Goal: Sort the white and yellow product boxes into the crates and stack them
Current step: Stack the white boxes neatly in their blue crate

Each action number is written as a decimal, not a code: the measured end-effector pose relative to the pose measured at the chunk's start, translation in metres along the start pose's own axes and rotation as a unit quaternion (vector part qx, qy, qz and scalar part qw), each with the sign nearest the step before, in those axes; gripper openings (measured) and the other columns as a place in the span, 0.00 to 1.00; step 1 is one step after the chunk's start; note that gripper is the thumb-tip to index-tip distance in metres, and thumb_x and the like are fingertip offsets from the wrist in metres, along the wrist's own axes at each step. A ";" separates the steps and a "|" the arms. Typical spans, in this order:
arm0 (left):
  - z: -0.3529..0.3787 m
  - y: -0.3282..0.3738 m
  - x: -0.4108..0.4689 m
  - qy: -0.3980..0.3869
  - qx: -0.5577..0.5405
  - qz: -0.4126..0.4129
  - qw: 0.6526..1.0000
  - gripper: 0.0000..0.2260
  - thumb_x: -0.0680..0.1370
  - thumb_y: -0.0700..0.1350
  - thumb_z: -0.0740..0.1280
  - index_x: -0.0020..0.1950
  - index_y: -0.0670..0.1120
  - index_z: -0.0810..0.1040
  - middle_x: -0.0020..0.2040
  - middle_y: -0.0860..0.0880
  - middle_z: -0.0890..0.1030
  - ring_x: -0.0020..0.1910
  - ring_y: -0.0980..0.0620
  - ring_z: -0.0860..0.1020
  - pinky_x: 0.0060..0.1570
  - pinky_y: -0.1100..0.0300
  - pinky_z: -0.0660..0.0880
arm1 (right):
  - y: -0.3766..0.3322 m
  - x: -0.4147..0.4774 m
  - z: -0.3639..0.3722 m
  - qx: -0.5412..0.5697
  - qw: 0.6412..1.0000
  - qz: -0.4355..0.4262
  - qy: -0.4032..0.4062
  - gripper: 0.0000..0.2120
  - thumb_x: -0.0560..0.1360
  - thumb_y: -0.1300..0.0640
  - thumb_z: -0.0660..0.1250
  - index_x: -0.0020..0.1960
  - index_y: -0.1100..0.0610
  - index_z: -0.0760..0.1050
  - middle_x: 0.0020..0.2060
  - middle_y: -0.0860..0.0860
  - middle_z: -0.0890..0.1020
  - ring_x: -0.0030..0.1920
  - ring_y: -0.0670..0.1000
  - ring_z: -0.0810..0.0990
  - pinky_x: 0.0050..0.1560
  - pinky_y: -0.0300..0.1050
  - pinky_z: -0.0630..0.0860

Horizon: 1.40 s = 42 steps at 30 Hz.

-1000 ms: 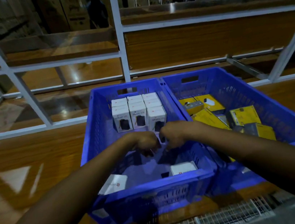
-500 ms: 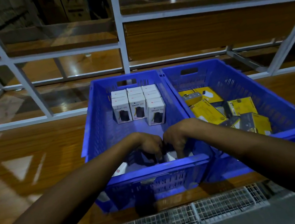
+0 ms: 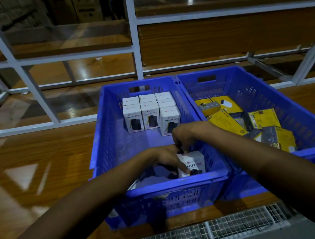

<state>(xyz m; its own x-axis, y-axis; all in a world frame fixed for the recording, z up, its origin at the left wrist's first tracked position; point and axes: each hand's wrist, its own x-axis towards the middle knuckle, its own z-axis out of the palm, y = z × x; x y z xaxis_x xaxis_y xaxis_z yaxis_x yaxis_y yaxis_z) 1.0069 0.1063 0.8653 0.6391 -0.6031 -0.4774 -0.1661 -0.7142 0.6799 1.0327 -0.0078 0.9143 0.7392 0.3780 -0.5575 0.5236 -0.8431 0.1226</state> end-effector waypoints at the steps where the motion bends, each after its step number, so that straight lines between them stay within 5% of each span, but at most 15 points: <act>1: 0.001 0.000 0.003 0.002 0.003 0.001 1.000 0.35 0.73 0.46 0.76 0.76 0.44 0.63 0.70 0.51 0.69 0.67 0.48 0.70 0.64 0.60 0.69 | 0.002 0.003 0.002 0.005 1.000 0.002 0.004 0.17 0.73 0.58 0.74 0.59 0.62 0.79 0.53 0.56 0.82 0.49 0.57 0.79 0.42 0.45 0.72; 5: -0.022 -0.007 0.002 0.010 -0.098 -0.025 0.995 0.22 0.71 0.40 0.77 0.61 0.42 0.73 0.52 0.46 0.80 0.46 0.49 0.80 0.52 0.52 0.80 | 0.011 0.015 0.004 0.097 0.993 0.005 0.069 0.11 0.77 0.58 0.67 0.57 0.61 0.81 0.53 0.59 0.83 0.50 0.60 0.81 0.47 0.49 0.78; 8: -0.057 -0.015 -0.004 0.060 -0.163 -0.030 0.984 0.22 0.69 0.43 0.78 0.60 0.40 0.76 0.48 0.45 0.79 0.45 0.49 0.79 0.50 0.49 0.80 | 0.024 0.026 -0.001 0.277 0.945 -0.002 0.175 0.12 0.78 0.58 0.65 0.58 0.58 0.82 0.54 0.57 0.83 0.53 0.60 0.80 0.52 0.53 0.77; 10: -0.080 -0.017 -0.012 0.098 -0.221 -0.015 0.970 0.21 0.69 0.43 0.78 0.59 0.39 0.77 0.46 0.46 0.78 0.46 0.49 0.77 0.50 0.49 0.79 | 0.029 0.032 -0.004 0.425 0.869 0.008 0.254 0.11 0.78 0.54 0.65 0.52 0.59 0.83 0.50 0.58 0.85 0.52 0.62 0.81 0.50 0.55 0.77; 14: -0.113 -0.021 -0.024 0.145 -0.355 0.013 0.923 0.10 0.71 0.42 0.75 0.49 0.44 0.77 0.36 0.47 0.75 0.35 0.51 0.72 0.38 0.56 0.69 | 0.026 0.040 -0.022 0.697 0.636 0.050 0.326 0.14 0.79 0.50 0.66 0.48 0.61 0.81 0.48 0.60 0.84 0.48 0.60 0.82 0.46 0.51 0.75; 16: -0.119 -0.030 -0.023 0.183 -0.397 0.013 0.899 0.18 0.67 0.47 0.78 0.54 0.45 0.78 0.45 0.42 0.80 0.43 0.45 0.76 0.45 0.50 0.74 | 0.027 0.044 -0.027 0.769 0.554 0.064 0.311 0.14 0.79 0.48 0.65 0.54 0.57 0.81 0.51 0.56 0.85 0.48 0.56 0.82 0.43 0.48 0.74; 18: -0.120 -0.039 -0.022 0.214 -0.453 0.023 0.865 0.18 0.69 0.47 0.76 0.57 0.44 0.79 0.54 0.40 0.80 0.52 0.41 0.77 0.59 0.41 0.74 | 0.025 0.047 -0.025 0.809 0.518 0.056 0.271 0.16 0.78 0.45 0.65 0.57 0.55 0.81 0.51 0.54 0.85 0.46 0.54 0.82 0.40 0.46 0.75; 22: -0.118 -0.048 -0.018 0.243 -0.515 -0.002 0.822 0.11 0.75 0.45 0.71 0.56 0.45 0.80 0.53 0.40 0.79 0.49 0.42 0.78 0.59 0.44 0.75 | 0.019 0.049 -0.018 0.810 0.539 0.029 0.229 0.09 0.78 0.50 0.68 0.53 0.55 0.81 0.49 0.53 0.85 0.42 0.53 0.80 0.37 0.43 0.74; 27: -0.121 -0.047 -0.016 0.253 -0.515 -0.003 0.819 0.10 0.76 0.45 0.71 0.56 0.45 0.80 0.56 0.39 0.81 0.54 0.41 0.79 0.63 0.41 0.74 | 0.021 0.057 -0.015 0.801 0.544 0.021 0.249 0.11 0.76 0.54 0.70 0.56 0.57 0.81 0.55 0.57 0.84 0.48 0.56 0.83 0.41 0.46 0.78; 32: -0.124 -0.049 -0.013 0.257 -0.507 -0.008 0.823 0.08 0.77 0.44 0.69 0.55 0.45 0.79 0.54 0.40 0.80 0.53 0.42 0.78 0.63 0.43 0.73 | 0.025 0.060 -0.017 0.793 0.553 0.002 0.255 0.12 0.77 0.58 0.69 0.59 0.55 0.77 0.47 0.54 0.82 0.38 0.50 0.79 0.38 0.44 0.78; 37: -0.127 -0.053 -0.009 0.256 -0.523 -0.005 0.813 0.06 0.76 0.40 0.66 0.52 0.43 0.79 0.51 0.41 0.80 0.51 0.43 0.78 0.65 0.44 0.72 | 0.028 0.072 -0.019 0.692 0.656 -0.028 0.301 0.33 0.75 0.62 0.71 0.74 0.43 0.61 0.43 0.54 0.82 0.37 0.49 0.81 0.34 0.40 0.76; 42: -0.130 -0.060 -0.003 0.261 -0.543 -0.037 0.797 0.14 0.78 0.51 0.62 0.55 0.44 0.78 0.49 0.42 0.79 0.42 0.45 0.78 0.50 0.47 0.76 | 0.032 0.089 -0.020 0.617 0.730 -0.025 0.294 0.31 0.69 0.58 0.74 0.70 0.47 0.71 0.51 0.54 0.80 0.47 0.54 0.83 0.49 0.56 0.83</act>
<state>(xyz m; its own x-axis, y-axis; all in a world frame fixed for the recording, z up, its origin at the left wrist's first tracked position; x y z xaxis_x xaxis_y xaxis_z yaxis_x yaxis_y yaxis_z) 1.1124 0.1971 0.8988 0.8894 -0.1410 -0.4348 0.4538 0.1591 0.8768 1.1240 0.0063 0.8846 0.9759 0.2137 -0.0436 0.0441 -0.3892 -0.9201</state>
